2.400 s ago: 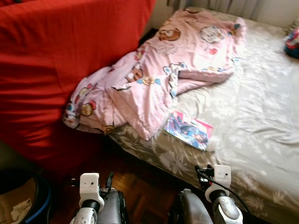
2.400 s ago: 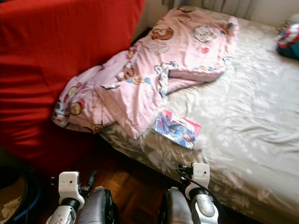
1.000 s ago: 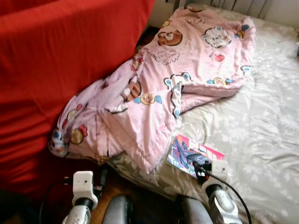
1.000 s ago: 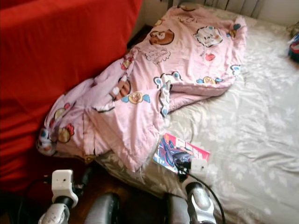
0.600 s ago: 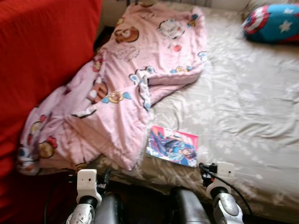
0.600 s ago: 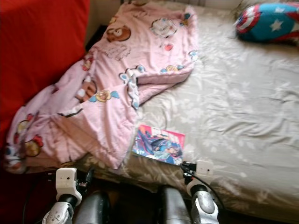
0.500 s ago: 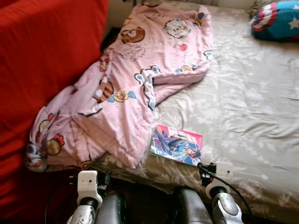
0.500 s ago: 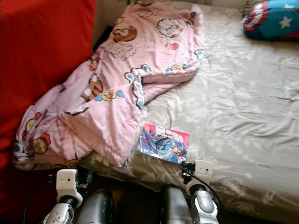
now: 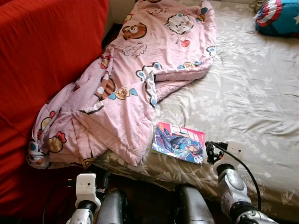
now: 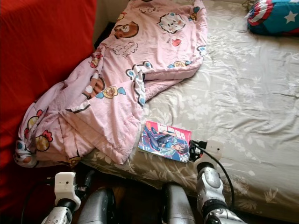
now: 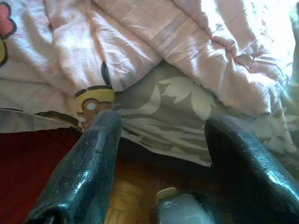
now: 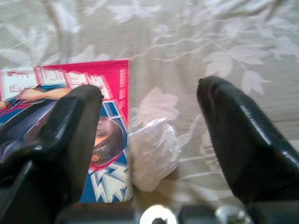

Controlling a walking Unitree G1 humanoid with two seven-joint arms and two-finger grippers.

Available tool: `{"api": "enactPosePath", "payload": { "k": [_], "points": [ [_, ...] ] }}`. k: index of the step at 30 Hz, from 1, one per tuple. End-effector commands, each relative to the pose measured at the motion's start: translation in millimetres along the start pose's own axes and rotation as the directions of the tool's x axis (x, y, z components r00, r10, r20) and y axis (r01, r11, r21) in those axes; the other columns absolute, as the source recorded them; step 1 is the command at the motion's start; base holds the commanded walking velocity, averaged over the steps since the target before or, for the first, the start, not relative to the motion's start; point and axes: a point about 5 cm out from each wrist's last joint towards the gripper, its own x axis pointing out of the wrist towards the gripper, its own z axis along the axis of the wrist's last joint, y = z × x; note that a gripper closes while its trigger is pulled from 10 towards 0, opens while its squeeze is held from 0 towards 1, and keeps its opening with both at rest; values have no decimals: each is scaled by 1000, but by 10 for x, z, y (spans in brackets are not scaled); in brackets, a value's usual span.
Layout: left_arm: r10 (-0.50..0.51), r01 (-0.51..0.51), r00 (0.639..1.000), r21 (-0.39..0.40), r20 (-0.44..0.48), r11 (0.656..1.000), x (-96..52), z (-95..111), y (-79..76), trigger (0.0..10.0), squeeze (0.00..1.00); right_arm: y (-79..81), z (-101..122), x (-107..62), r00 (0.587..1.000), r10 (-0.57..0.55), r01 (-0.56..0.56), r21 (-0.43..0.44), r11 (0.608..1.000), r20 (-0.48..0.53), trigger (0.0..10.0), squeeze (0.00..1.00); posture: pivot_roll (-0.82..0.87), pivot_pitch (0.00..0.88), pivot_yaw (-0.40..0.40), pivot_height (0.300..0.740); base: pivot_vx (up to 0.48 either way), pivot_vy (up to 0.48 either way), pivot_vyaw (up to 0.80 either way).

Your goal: Clean up the room

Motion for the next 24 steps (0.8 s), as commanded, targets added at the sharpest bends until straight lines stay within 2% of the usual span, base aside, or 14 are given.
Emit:
{"api": "enactPosePath", "payload": {
  "k": [1,2,9,24],
  "points": [
    [1,-1,999,-1,-33,1000,-66,-68,26,10000,0,-60,-104,-32,998,-33,35,26,999,-53,10000,1000,11,262,30,626,0,0,0],
    [-8,8,999,7,-37,1000,-92,-77,34,10000,0,-62,-122,-30,997,-32,36,55,998,-76,10000,0,14,248,38,626,0,0,0],
    [-12,13,999,22,-38,1000,-167,-66,66,10000,0,-106,-240,-58,984,-50,69,108,992,-173,10000,0,48,271,52,626,0,0,0],
    [-29,31,999,64,-44,997,-393,-9,94,10000,0,-97,-255,-56,978,-67,90,106,990,-198,10000,0,109,338,73,626,0,0,0]
  ]
}}
